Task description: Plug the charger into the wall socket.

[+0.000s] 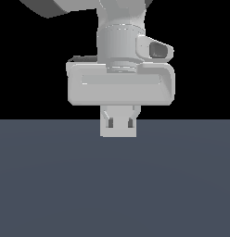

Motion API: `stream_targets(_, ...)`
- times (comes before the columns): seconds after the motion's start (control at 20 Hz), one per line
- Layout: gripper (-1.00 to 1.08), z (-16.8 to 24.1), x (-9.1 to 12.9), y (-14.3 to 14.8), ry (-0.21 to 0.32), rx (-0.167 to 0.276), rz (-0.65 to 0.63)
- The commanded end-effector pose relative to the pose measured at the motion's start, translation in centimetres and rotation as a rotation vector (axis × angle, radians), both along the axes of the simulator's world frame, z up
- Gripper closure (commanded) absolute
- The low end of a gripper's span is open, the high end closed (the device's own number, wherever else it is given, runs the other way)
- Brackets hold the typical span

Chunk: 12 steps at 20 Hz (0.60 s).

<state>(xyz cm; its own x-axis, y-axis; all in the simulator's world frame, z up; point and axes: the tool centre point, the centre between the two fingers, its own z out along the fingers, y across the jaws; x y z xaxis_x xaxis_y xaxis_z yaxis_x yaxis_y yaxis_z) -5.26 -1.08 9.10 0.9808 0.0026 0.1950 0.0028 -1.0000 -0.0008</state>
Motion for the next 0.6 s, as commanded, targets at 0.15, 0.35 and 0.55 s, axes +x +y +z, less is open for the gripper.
stream_targets(0.15,1.08,0.64,0.55,0.53,0.001,-0.001,-0.047)
stream_targets(0.35,1.08,0.87,0.77,0.72,0.002,-0.001,-0.063)
stream_targets(0.55,1.08,0.92,0.82,0.79,0.002,-0.001,-0.066)
